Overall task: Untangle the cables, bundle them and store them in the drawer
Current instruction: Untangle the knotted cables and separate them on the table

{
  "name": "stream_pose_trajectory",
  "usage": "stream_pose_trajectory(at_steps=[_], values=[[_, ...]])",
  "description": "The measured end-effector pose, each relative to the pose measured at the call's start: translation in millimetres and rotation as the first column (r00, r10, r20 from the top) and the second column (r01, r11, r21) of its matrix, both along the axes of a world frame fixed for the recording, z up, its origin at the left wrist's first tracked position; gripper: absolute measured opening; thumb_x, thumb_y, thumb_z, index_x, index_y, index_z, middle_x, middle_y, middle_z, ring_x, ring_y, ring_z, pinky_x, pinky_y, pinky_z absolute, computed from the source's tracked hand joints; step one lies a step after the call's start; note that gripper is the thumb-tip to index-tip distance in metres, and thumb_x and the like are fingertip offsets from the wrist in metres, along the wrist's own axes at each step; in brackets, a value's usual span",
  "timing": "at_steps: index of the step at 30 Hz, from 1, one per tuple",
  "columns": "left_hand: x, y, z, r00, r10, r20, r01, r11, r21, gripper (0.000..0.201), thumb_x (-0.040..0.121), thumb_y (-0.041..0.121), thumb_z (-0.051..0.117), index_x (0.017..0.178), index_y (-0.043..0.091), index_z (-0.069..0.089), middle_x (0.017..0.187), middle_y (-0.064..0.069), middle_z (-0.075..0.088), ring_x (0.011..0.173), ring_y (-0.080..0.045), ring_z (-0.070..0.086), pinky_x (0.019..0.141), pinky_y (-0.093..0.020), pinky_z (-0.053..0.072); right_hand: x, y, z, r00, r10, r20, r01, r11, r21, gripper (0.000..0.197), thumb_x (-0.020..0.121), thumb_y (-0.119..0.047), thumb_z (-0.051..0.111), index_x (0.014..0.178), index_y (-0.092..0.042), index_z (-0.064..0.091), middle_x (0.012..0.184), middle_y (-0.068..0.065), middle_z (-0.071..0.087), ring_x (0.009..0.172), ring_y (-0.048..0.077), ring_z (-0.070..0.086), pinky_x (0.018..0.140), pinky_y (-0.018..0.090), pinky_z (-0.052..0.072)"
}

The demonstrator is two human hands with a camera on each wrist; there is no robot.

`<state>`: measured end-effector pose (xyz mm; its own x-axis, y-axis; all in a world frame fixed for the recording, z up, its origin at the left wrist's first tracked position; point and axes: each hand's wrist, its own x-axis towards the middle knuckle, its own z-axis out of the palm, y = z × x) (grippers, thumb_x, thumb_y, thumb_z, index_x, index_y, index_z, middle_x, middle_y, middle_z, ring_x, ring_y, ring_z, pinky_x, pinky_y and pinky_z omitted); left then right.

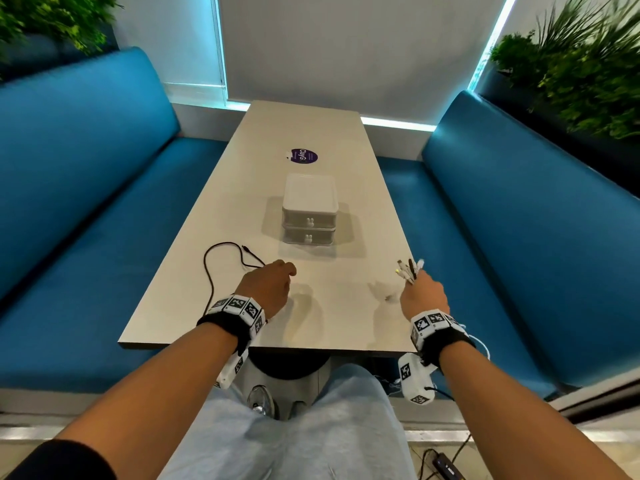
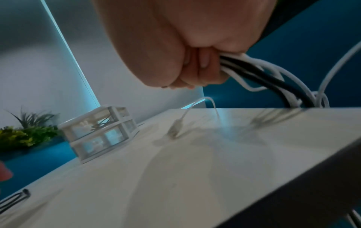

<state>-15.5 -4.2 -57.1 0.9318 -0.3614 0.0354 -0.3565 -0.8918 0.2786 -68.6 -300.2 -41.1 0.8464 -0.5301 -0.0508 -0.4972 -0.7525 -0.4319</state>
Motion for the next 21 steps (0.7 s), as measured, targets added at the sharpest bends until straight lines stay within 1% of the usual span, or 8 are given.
stream_pose_trajectory(at_steps=[2,4,8,10,12,15,19,21], values=[[0,4,2,0.999,0.048,0.022,-0.048,0.998,0.035,0.03,0.099,0.019,0.04,0.126,0.023,0.052,0.12,0.002,0.055,0.098,-0.024,0.061,0.077,-0.036,0.049,3,12,-1,0.996,0.082,0.043,-0.084,0.996,0.034,0.025,0.098,-0.022,0.041,0.114,-0.013,0.057,0.104,0.018,0.064,0.09,0.039,0.06,0.075,0.041,0.051],[0,8,1,0.995,0.1,0.021,-0.102,0.991,0.084,0.03,0.097,0.02,0.042,0.126,0.019,0.049,0.121,-0.003,0.052,0.099,-0.027,0.06,0.075,-0.037,0.049,4,26,-4,0.984,0.174,0.03,-0.175,0.983,0.052,0.029,0.099,-0.026,0.042,0.118,-0.012,0.059,0.107,0.019,0.066,0.097,0.04,0.06,0.08,0.042,0.052],[0,15,-9,0.985,0.152,-0.08,-0.137,0.977,0.162,0.038,0.099,0.031,0.041,0.135,0.019,0.044,0.128,-0.008,0.047,0.112,-0.03,0.055,0.084,-0.042,0.051,8,44,-13,0.956,0.289,-0.052,-0.284,0.954,0.093,0.034,0.098,-0.033,0.045,0.12,-0.014,0.062,0.112,0.017,0.066,0.101,0.039,0.061,0.085,0.04,0.051],[-1,16,-16,0.986,0.149,-0.074,-0.131,0.969,0.21,0.037,0.1,0.036,0.039,0.129,0.016,0.048,0.126,-0.01,0.048,0.111,-0.031,0.053,0.088,-0.042,0.049,10,49,-15,0.944,0.321,-0.072,-0.311,0.943,0.117,0.032,0.098,-0.032,0.046,0.117,-0.014,0.064,0.115,0.016,0.067,0.103,0.037,0.061,0.086,0.039,0.051],[0,15,-18,0.987,0.162,-0.015,-0.151,0.947,0.284,0.039,0.1,0.04,0.039,0.123,0.012,0.053,0.126,-0.011,0.048,0.112,-0.03,0.051,0.089,-0.04,0.044,12,52,-16,0.936,0.345,-0.072,-0.333,0.932,0.141,0.029,0.099,-0.026,0.046,0.115,-0.012,0.066,0.117,0.016,0.066,0.106,0.037,0.06,0.087,0.037,0.049],[5,15,-20,0.982,0.18,0.054,-0.187,0.915,0.358,0.042,0.101,0.042,0.039,0.122,0.012,0.058,0.126,-0.012,0.048,0.113,-0.03,0.049,0.091,-0.039,0.041,13,55,-20,0.933,0.351,-0.079,-0.335,0.928,0.162,0.029,0.099,-0.026,0.046,0.114,-0.011,0.066,0.119,0.015,0.066,0.108,0.036,0.06,0.088,0.037,0.049],[12,21,-17,0.964,0.23,0.136,-0.264,0.892,0.366,0.039,0.099,0.044,0.044,0.119,0.015,0.059,0.124,-0.01,0.052,0.112,-0.028,0.05,0.091,-0.038,0.04,14,59,-23,0.931,0.355,-0.091,-0.335,0.925,0.181,0.031,0.099,-0.029,0.046,0.116,-0.011,0.065,0.12,0.014,0.065,0.109,0.035,0.059,0.091,0.038,0.048],[15,24,-16,0.952,0.277,0.128,-0.305,0.889,0.342,0.039,0.097,0.044,0.046,0.118,0.014,0.059,0.122,-0.009,0.054,0.111,-0.027,0.052,0.09,-0.037,0.041,14,62,-23,0.925,0.37,-0.087,-0.35,0.918,0.186,0.031,0.099,-0.027,0.045,0.115,-0.01,0.065,0.12,0.015,0.065,0.11,0.035,0.058,0.092,0.039,0.047]])
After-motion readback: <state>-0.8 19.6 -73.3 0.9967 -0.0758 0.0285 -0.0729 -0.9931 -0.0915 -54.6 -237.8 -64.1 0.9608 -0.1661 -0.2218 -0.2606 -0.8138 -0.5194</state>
